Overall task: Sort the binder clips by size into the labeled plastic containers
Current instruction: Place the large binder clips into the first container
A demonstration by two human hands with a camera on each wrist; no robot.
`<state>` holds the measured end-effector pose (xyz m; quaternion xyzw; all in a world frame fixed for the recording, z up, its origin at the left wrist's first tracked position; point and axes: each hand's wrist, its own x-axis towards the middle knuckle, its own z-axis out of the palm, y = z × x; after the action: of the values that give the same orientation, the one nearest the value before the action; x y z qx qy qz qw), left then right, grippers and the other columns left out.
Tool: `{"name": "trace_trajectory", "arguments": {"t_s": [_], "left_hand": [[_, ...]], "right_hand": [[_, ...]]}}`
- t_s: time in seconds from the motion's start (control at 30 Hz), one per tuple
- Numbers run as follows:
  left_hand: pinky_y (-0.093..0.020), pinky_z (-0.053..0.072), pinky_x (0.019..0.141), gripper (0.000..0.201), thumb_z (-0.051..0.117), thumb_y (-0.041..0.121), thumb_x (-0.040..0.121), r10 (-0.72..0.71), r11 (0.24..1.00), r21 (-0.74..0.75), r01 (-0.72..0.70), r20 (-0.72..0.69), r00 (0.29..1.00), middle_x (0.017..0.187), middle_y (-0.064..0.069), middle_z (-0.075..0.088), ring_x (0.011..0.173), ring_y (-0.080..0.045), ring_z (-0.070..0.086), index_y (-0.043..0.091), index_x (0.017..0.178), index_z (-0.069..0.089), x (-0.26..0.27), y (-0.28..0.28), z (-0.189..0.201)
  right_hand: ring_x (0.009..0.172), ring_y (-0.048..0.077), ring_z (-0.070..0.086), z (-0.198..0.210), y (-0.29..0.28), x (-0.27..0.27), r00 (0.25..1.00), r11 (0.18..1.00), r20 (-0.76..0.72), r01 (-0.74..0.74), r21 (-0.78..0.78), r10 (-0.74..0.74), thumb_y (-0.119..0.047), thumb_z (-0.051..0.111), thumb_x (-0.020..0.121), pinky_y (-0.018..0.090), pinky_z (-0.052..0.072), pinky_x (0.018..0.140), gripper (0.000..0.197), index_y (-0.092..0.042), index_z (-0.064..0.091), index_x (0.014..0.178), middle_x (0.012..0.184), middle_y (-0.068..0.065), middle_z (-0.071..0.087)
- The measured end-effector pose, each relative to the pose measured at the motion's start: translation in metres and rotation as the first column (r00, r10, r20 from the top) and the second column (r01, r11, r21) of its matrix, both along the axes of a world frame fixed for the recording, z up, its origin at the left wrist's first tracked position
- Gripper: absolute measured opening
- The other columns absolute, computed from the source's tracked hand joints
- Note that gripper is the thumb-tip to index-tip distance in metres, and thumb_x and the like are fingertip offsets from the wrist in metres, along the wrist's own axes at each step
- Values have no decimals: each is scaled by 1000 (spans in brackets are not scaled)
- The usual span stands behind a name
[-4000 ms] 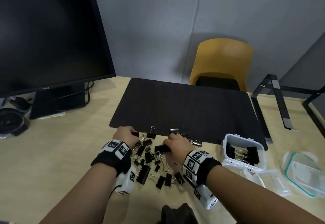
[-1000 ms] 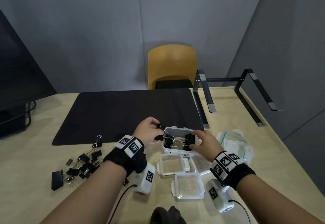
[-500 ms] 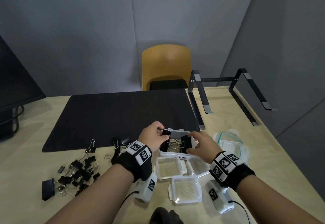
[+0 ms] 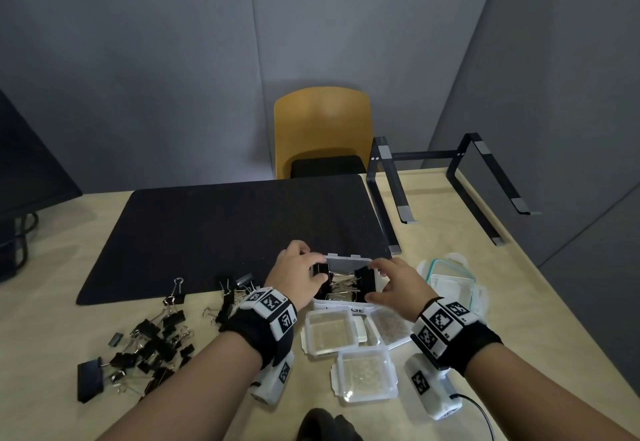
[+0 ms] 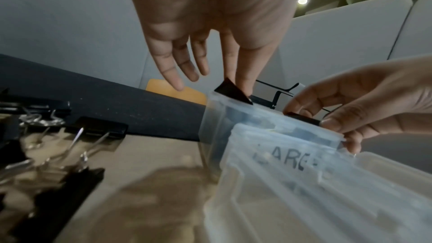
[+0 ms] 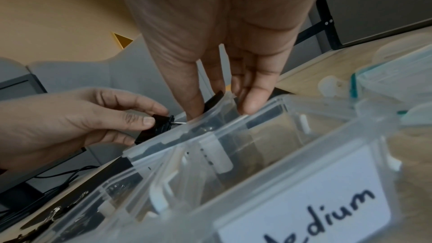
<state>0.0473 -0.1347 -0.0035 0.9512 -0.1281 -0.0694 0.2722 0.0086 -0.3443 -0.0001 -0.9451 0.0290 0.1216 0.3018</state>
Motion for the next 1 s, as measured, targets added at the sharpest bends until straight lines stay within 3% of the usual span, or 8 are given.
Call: {"name": "trace_trajectory", "arguments": {"t_s": [0.13, 0.27, 0.43, 0.53, 0.63, 0.77, 0.9, 1.0], "left_hand": [[-31, 37, 103, 34, 59, 44, 87, -37, 999, 17, 39, -81, 996, 128, 8, 43, 123, -14, 37, 31, 118, 63, -5, 2, -4], [-30, 40, 101, 33, 56, 37, 90, -45, 999, 22, 46, -69, 997, 129, 8, 44, 124, -15, 38, 32, 122, 59, -6, 1, -5], [-23, 42, 84, 55, 63, 50, 80, -37, 999, 13, 38, -77, 996, 126, 10, 39, 109, -13, 50, 30, 129, 48, -6, -6, -5], [-23, 45, 79, 49, 65, 47, 80, -46, 998, 36, 49, -70, 996, 125, 10, 38, 101, -12, 54, 29, 124, 50, -8, -6, -7], [-27, 48, 86, 40, 61, 42, 85, -42, 998, 45, 44, -43, 998, 129, 10, 41, 109, -13, 51, 29, 123, 56, -6, -4, -6], [-32, 43, 97, 37, 52, 42, 91, -102, 984, 141, 110, -61, 993, 134, 7, 40, 127, -16, 35, 31, 125, 57, -2, -6, 1], [-32, 44, 95, 32, 53, 40, 90, -122, 974, 180, 135, -79, 989, 131, 7, 42, 127, -15, 32, 25, 117, 63, 4, -8, 6], [-33, 45, 95, 32, 55, 37, 88, -116, 980, 152, 129, -90, 989, 130, 6, 41, 126, -17, 34, 22, 116, 58, 4, -9, 4]], "right_hand": [[92, 11, 51, 2, 0, 0, 1000, 1000, -4, -1, -18, 1, -28, 72, 80, 27, 46, 92, 57, -23, 48, 131, 124, 2, 47], [93, 11, 51, 2, 1, 1, 1000, 999, -10, -3, -36, 2, -28, 72, 80, 27, 46, 91, 57, -23, 48, 131, 123, 2, 48], [97, 15, 56, 3, 1, 1, 1000, 999, -16, -5, -50, 4, -29, 71, 80, 26, 45, 91, 58, -22, 47, 132, 123, 2, 49], [102, 17, 58, 3, 2, 0, 1000, 999, -18, 2, -46, -3, -29, 71, 80, 27, 46, 92, 58, -23, 46, 133, 124, 2, 48], [102, 17, 58, 3, 1, -2, 1000, 999, -14, 0, -46, -1, -29, 70, 81, 27, 46, 93, 59, -23, 46, 134, 124, 2, 48], [103, 18, 58, 3, 1, -1, 1000, 999, -16, 4, -44, -5, -29, 71, 80, 29, 46, 95, 61, -25, 46, 135, 125, 2, 49], [102, 17, 58, 4, 2, -1, 1000, 999, -18, 4, -50, -5, -29, 71, 80, 29, 47, 95, 60, -25, 46, 135, 124, 2, 49], [102, 17, 58, 3, 2, -1, 1000, 998, -21, 2, -60, -3, -29, 71, 80, 29, 47, 94, 60, -25, 46, 134, 124, 2, 49]]}}
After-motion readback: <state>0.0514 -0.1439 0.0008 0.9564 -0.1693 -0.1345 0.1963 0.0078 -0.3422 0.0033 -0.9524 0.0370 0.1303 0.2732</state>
